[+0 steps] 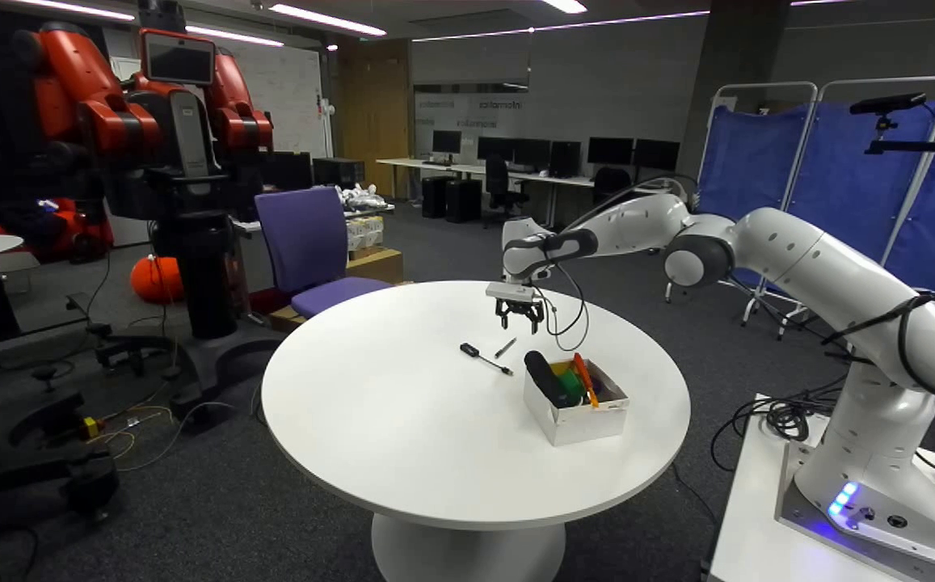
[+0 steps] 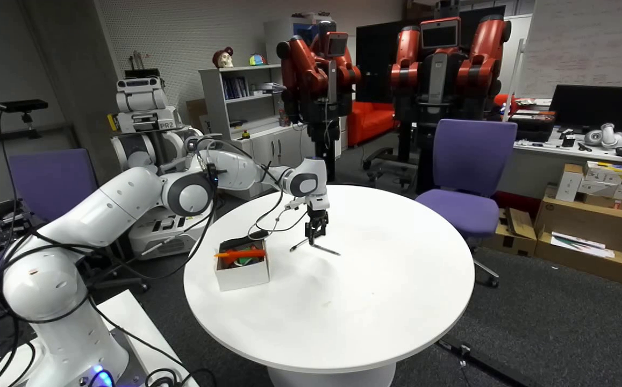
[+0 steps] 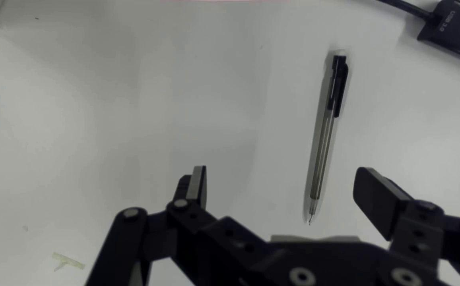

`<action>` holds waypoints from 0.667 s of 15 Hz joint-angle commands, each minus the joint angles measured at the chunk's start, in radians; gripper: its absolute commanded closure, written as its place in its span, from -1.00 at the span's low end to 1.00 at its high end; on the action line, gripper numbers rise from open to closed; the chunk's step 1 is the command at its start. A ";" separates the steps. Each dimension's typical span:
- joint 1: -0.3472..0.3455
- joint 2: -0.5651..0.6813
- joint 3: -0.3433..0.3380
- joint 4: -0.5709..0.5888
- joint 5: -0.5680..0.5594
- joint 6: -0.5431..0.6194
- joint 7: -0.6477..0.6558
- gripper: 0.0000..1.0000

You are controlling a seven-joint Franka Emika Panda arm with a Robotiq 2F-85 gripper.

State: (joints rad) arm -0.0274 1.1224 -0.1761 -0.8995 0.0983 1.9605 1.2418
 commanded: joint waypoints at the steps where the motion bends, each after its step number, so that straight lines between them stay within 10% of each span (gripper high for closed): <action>1: -0.012 0.034 0.009 0.072 -0.022 -0.058 0.011 -1.00; 10: -0.006 0.096 -0.003 0.132 -0.049 -0.083 0.026 -1.00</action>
State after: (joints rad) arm -0.0279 1.1807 -0.1761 -0.8431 0.0779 1.9238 1.2426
